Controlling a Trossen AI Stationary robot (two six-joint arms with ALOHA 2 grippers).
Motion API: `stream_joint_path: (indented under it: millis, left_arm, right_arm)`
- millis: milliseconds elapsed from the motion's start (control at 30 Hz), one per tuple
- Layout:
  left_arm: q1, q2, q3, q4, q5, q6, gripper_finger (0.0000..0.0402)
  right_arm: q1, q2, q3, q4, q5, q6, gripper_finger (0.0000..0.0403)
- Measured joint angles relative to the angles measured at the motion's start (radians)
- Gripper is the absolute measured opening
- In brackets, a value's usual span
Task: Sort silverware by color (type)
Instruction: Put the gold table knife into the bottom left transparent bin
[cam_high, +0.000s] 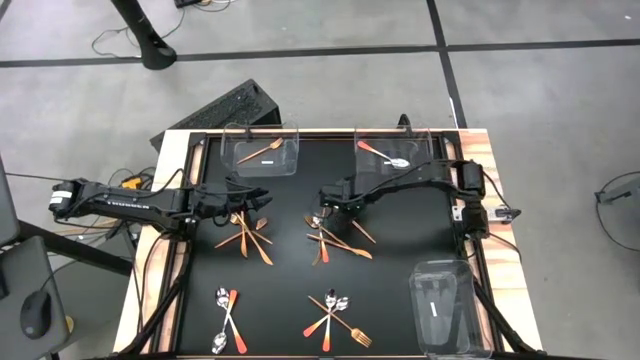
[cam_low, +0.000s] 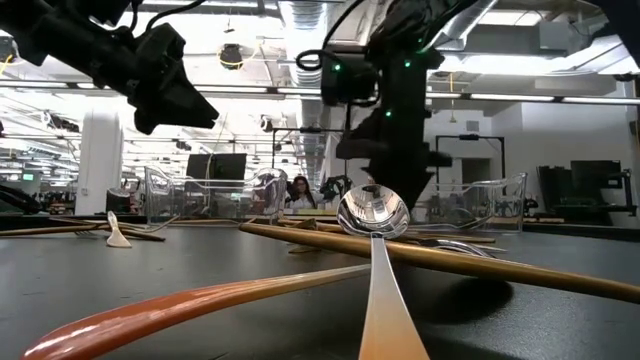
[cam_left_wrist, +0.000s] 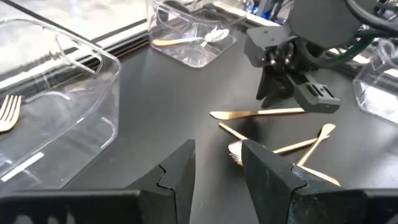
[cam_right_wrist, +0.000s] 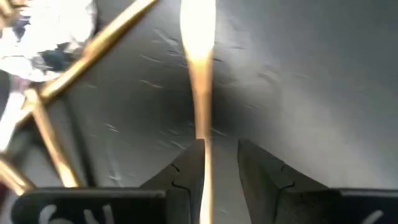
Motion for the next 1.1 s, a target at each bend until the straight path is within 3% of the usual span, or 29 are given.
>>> stream_joint_path:
  millis: [467, 833, 1100]
  left_arm:
    - [0.001, 0.000, 0.000, -0.066, -0.006, 0.023, 0.0118]
    - [0.001, 0.000, 0.000, -0.073, -0.031, 0.026, 0.0118]
    - [0.001, 0.000, 0.000, -0.086, -0.032, 0.025, 0.0118]
  right_arm:
    - [-0.045, 0.029, -0.012, 0.110, -0.065, -0.047, 0.0115]
    - [-0.066, 0.017, -0.023, 0.065, -0.113, -0.073, 0.0115]
    - [-0.048, 0.002, 0.006, -0.143, -0.024, 0.155, 0.0123]
